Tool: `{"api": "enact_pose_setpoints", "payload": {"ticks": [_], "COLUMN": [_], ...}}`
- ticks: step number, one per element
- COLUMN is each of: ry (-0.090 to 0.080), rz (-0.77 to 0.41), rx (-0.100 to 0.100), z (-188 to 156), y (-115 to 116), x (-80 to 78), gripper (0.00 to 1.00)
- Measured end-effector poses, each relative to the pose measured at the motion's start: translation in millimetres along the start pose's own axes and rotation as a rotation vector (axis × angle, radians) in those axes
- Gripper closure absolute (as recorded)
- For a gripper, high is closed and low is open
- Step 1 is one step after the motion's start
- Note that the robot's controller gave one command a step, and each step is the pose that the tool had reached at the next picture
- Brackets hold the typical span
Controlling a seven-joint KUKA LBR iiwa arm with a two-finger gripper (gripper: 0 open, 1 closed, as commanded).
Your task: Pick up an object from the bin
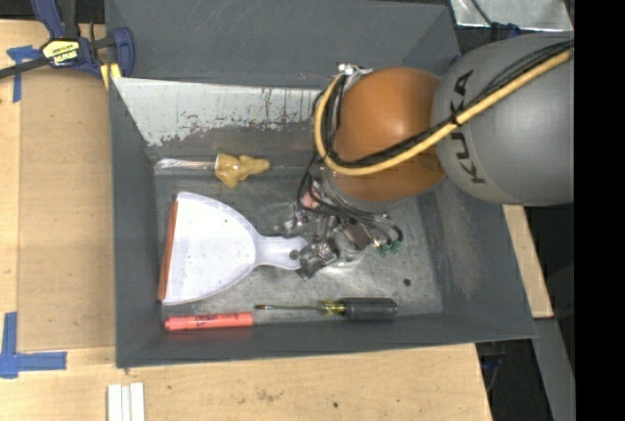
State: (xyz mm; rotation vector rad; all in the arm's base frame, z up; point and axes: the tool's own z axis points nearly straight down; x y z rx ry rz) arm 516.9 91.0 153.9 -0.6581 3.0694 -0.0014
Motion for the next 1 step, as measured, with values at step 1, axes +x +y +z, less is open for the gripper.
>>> {"api": "enact_pose_setpoints", "payload": {"ticks": [1], "ry": [0.001], "rz": [0.027], "rx": [-0.001], "z": [-90.7], "y": [7.3], "x": [-6.9], "gripper": [1.0]}}
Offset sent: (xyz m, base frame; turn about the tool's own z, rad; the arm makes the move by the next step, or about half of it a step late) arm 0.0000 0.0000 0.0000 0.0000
